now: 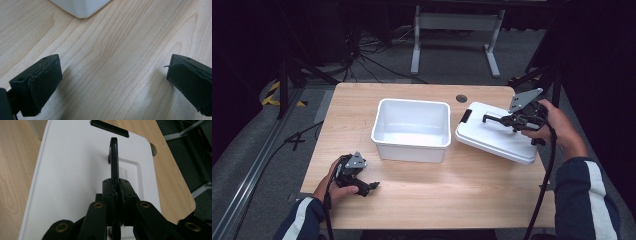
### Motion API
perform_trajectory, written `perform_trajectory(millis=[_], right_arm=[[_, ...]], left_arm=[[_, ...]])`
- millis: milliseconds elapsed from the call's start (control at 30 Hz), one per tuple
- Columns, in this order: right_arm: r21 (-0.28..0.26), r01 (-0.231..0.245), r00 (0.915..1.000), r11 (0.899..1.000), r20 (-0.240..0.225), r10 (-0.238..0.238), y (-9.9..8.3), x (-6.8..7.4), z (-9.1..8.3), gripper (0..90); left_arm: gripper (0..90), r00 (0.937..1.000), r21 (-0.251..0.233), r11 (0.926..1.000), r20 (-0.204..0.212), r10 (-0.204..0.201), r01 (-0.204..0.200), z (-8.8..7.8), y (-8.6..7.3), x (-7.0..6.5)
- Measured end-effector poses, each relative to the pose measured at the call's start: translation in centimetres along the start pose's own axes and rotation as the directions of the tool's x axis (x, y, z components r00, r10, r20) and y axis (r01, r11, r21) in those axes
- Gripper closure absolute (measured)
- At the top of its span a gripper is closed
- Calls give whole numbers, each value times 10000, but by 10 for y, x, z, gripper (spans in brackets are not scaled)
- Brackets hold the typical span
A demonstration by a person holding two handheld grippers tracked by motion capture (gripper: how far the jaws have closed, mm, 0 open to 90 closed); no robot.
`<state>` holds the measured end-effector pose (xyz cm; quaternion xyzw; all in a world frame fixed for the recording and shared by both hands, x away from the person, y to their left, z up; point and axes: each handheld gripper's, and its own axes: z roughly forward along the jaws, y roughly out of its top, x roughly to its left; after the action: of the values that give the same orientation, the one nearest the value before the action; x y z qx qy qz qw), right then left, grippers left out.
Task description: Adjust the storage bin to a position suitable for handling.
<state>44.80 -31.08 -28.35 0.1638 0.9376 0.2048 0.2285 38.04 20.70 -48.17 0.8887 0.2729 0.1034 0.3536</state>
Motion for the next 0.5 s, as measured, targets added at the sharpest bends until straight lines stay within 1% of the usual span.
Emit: perform_trajectory(millis=[167,200,300,400,467,500], right_arm=[[38,-148,9998,9999,-133,149,-4,0,11,847],[21,-163,9996,9999,-231,163,-4,0,14,847],[183,-229,9992,9996,-330,235,-6,2,23,847],[202,-250,9990,9995,-375,257,-7,3,31,847],[229,-232,9985,9995,-493,243,-6,4,36,848],[229,-232,9985,9995,-493,243,-6,4,36,848]], left_arm=[[5,10000,1,10000,2,-1,1,0,0,0],[4,10000,2,10000,1,-5,5,0,0,0],[5,10000,0,10000,2,2,-2,0,0,0],[5,10000,-4,10000,-5,-38,38,0,0,0],[5,10000,-1,10000,1,-11,11,0,0,0],[5,10000,-3,10000,-3,-30,30,0,0,0]])
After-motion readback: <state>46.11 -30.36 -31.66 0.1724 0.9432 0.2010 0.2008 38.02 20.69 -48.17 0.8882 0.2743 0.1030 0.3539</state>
